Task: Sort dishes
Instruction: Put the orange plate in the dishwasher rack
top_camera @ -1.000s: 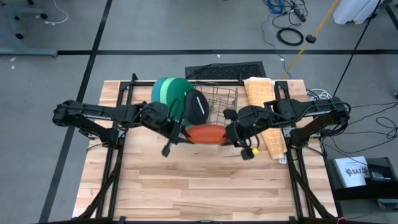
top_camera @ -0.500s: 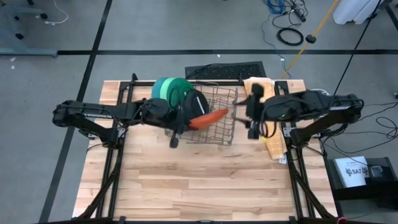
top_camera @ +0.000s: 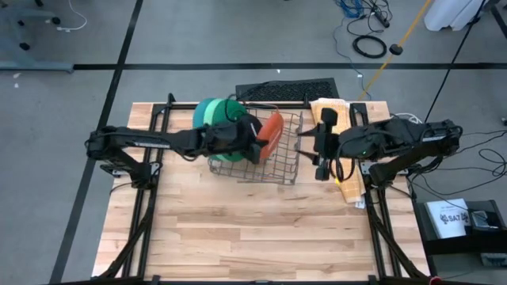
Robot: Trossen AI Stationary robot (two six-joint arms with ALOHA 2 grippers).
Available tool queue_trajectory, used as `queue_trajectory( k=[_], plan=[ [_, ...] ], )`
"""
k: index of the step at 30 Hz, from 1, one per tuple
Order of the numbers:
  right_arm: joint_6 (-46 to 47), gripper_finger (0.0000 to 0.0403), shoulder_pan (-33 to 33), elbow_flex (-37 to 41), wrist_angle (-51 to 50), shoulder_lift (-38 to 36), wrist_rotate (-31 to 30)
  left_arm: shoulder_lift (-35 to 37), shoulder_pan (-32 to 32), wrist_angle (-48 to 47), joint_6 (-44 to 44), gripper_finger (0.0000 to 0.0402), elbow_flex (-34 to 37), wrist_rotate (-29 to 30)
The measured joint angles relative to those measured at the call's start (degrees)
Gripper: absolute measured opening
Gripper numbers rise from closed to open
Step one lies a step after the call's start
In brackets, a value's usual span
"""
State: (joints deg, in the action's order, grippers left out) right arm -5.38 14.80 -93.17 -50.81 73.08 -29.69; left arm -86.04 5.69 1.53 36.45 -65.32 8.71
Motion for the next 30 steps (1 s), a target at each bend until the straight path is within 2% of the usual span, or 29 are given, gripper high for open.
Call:
queue_trajectory(
  k=[10, 21, 30],
  plan=[
    [-4.4, 0.0193, 5.91, 0.0, 2.2, 3.78, -0.24, -3.42, -0.08, 1.18, 2.37, 0.0032, 0.0, 12.88],
    [-6.06, 0.0193, 8.26, 0.0, 2.11, 4.66, -0.38, -3.74, -0.11, 1.61, 11.03, 0.0032, 0.0, 13.56],
    [-6.23, 0.0193, 9.94, 0.0, 2.05, 4.64, -0.47, -3.74, -0.36, 3.39, 12.95, 0.0032, 0.0, 13.91]
  ],
)
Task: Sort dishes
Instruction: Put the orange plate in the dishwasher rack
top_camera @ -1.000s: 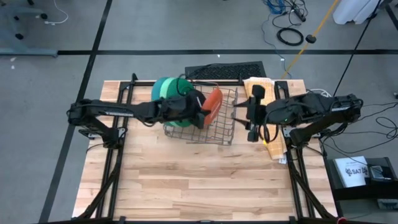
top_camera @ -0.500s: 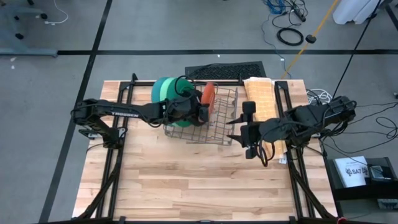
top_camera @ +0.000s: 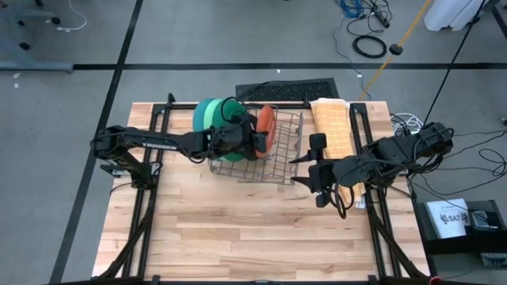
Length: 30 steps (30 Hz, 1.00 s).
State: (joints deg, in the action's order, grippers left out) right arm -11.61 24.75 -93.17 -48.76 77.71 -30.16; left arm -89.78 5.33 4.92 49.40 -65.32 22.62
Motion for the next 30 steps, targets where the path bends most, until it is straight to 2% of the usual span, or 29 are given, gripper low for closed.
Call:
queue_trajectory(
  k=[8, 30],
  plan=[
    [0.28, 0.0193, 0.51, 0.0, -0.4, 0.0, -0.04, 0.0, -0.91, -1.55, 0.84, 0.0032, 0.0, 3.56],
    [1.82, 0.0193, 0.49, 0.02, -1.33, -0.02, -0.07, -2.82, -1.75, 1.91, 2.57, 0.0032, 0.02, 2.91]
  ],
)
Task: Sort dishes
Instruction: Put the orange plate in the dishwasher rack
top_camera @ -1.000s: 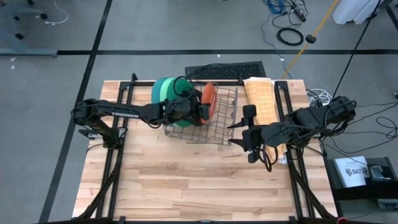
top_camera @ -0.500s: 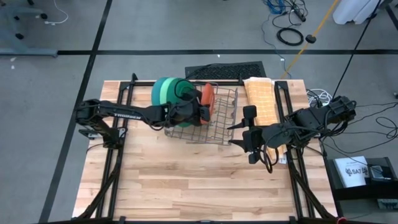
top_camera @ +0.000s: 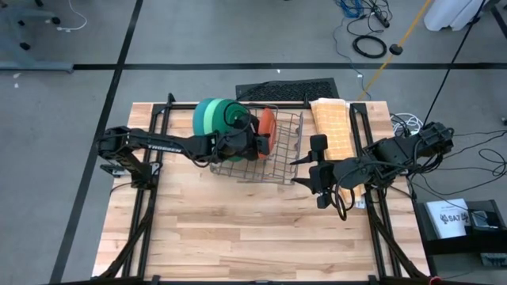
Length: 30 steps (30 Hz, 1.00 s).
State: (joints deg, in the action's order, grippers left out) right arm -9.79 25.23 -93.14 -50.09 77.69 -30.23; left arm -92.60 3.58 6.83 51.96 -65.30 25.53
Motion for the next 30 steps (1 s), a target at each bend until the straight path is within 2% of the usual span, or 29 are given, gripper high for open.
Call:
queue_trajectory(
  k=[18, 23, 30],
  plan=[
    [-0.34, 0.0193, 0.0, 0.0, 0.04, -0.02, 0.01, 0.0, -0.14, -3.12, -3.02, 0.0038, 0.0, 2.87],
    [-0.34, 0.0193, -0.02, 0.0, 0.07, -0.02, 0.01, 0.0, -0.07, -3.23, -3.5, 0.0073, 0.0, 3.65],
    [-0.34, 0.0193, -0.02, 0.0, 0.07, -0.01, 0.01, 0.0, -0.07, -2.77, -3.85, 0.0151, 0.0, 2.3]
  ],
)
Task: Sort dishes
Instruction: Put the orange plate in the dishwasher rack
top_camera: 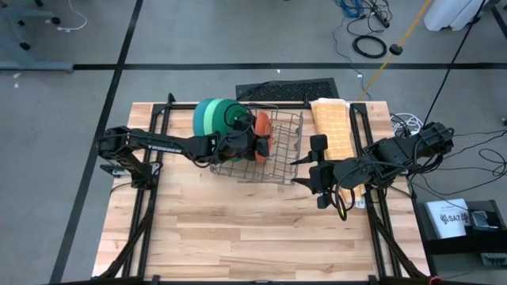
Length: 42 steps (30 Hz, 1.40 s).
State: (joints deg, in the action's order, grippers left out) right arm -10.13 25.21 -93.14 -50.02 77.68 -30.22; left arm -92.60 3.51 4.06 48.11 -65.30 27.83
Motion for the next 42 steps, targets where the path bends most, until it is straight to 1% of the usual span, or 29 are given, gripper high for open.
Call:
queue_trajectory(
  k=[5, 8, 12, 17, 23, 27, 34, 42],
  plan=[
    [0.0, 0.0193, 0.0, 0.0, 0.0, 0.0, 0.0, 0.0, 0.0, 1.95, -4.37, 0.0203, 0.0, -2.66],
    [0.0, 0.0193, 0.0, 0.02, 0.0, 0.0, 0.01, 0.0, 0.0, 1.74, -7.27, 0.022, -0.92, -3.44],
    [0.19, 0.0193, 0.0, 0.02, 0.0, 0.01, 0.02, 0.04, 0.0, 1.51, -11.15, 0.0231, -2.45, -3.81],
    [0.44, 0.0193, 0.0, 0.02, -0.02, 0.0, 0.02, 0.07, 0.15, 0.75, -12.72, 0.0233, -3.26, -3.8],
    [0.46, 0.0193, 0.0, 0.02, 0.0, -0.01, 0.02, 0.07, 1.14, -4.57, -13.63, 0.0234, -3.28, -3.64],
    [0.52, 0.0193, 0.0, 0.02, 0.0, -0.01, 0.02, 0.07, 1.36, -5.14, -14.6, 0.0234, -3.28, -3.58],
    [2.12, 0.0193, -0.14, 0.02, -0.02, 0.05, 0.04, 0.07, 1.47, -5.43, -19.01, 0.0234, -3.28, -3.73],
    [2.31, 0.0193, -1.93, 0.04, -0.35, 3.08, 0.44, 0.07, 2.01, -12.02, -20.39, 0.0234, -3.26, -5.09]
  ],
)
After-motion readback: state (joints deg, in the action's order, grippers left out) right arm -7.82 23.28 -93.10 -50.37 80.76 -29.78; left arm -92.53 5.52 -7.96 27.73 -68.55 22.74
